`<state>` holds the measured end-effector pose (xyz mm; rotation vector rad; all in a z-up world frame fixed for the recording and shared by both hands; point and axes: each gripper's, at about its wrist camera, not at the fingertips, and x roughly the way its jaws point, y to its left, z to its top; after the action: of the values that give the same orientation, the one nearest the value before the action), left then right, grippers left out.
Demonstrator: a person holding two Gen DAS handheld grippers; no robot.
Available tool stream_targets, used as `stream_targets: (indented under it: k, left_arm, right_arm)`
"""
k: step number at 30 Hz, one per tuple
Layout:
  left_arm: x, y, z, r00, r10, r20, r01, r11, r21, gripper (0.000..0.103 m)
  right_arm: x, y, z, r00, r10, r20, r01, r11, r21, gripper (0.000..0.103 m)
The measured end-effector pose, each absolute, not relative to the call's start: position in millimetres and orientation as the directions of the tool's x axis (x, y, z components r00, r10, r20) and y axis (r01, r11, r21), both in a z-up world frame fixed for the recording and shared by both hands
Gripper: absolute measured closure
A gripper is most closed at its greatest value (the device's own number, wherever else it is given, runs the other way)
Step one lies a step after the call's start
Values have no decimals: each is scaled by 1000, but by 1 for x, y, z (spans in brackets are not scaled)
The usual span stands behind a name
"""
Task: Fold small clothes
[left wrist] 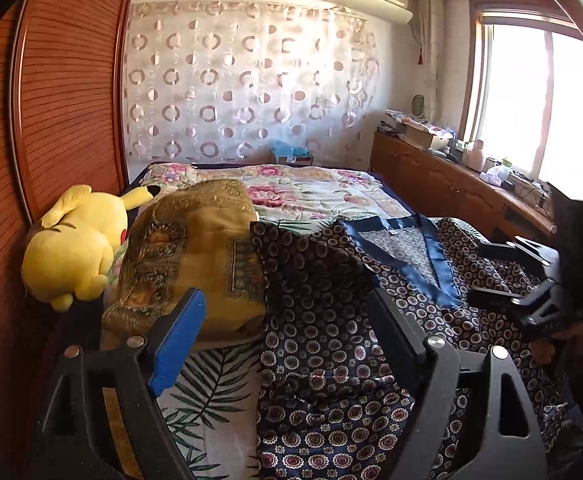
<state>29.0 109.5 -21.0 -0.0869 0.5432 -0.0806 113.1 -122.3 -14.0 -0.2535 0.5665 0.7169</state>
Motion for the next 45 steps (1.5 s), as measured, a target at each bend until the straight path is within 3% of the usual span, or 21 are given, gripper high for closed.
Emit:
stream_targets:
  k: [4, 6, 9, 11, 14, 19, 22, 29, 45]
  left_arm:
    - [26, 113, -26, 851, -96, -516, 45, 993, -111, 20]
    - [25, 115, -27, 849, -93, -520, 41, 993, -111, 20]
    - [23, 114, -30, 846, -92, -525, 40, 993, -110, 20]
    - [24, 114, -31, 844, -89, -529, 39, 994, -105, 20]
    - [24, 113, -34, 840, -94, -534, 43, 993, -106, 20]
    - [27, 111, -38, 831, -99, -547, 45, 993, -112, 20]
    - [28, 108, -39, 830, -103, -548, 51, 993, -110, 20]
    - [32, 94, -39, 825, -115, -553, 69, 992, -104, 20]
    - [50, 55, -57, 782, -162, -602, 124, 987, -103, 20]
  right_arm:
    - [136, -91, -16, 541, 579, -610, -747, 664, -33, 6]
    - [147, -74, -20, 498, 592, -633, -779, 627, -26, 15]
    - [163, -53, -26, 440, 604, -665, -816, 578, -15, 41]
    - [173, -43, -31, 419, 600, -682, -827, 563, -13, 67]
    - [192, -34, -37, 402, 589, -701, -827, 563, -1, 84]
    - [234, -35, -42, 564, 414, -715, -664, 742, -94, 83]
    - [248, -48, -40, 543, 427, -723, -653, 757, -43, 56]
    - [244, -91, -26, 562, 431, -706, -640, 768, -41, 47]
    - [156, -188, -25, 627, 427, -652, -576, 817, -19, 46]
